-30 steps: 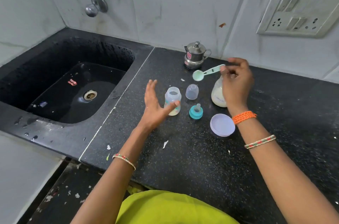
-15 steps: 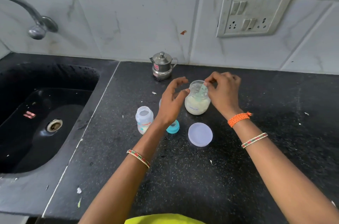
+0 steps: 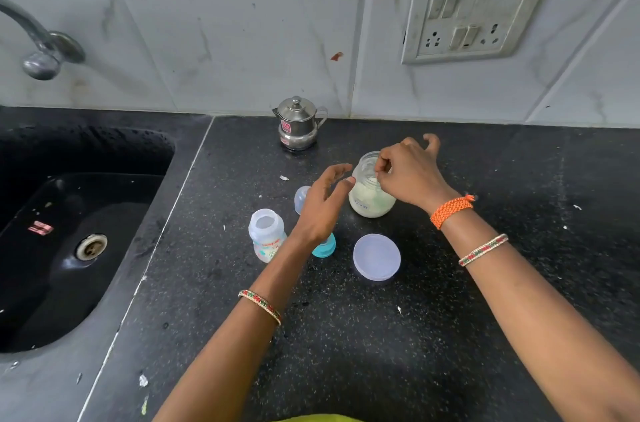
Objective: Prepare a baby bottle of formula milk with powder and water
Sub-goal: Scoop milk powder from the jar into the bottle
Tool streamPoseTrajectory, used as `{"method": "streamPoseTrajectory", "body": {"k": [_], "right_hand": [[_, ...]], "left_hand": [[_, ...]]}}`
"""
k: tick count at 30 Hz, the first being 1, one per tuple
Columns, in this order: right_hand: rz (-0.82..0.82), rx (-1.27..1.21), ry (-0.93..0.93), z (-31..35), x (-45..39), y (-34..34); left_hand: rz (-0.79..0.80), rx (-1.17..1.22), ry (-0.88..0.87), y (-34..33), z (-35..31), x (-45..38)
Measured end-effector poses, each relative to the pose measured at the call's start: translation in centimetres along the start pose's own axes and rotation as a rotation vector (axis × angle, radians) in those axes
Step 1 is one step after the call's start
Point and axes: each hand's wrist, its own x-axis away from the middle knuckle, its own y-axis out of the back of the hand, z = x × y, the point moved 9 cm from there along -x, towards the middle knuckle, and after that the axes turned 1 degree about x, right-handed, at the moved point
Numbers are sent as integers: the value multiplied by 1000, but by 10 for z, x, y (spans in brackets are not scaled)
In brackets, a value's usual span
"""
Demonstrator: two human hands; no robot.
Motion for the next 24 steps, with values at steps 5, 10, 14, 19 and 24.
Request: {"method": "streamPoseTrajectory", "body": {"k": [5,10,14,19,24], "right_hand": [[42,4,16,3,-4,-1],[150,66,13,8,-16,-1],[27,-73,-49,6,-29,26],[-168,-517,-37,5,-71,38],[99,-816,-151,-1,-129,-37]], "left_hand": [[-3,0,-12,-1,-3,-4],[-37,25,-86,15,-24,-9],[-160,65,-179,56,-58,-24],[-258,89,-187,111,-67,-60],[-326,56,-77,147,-35,-94]]}}
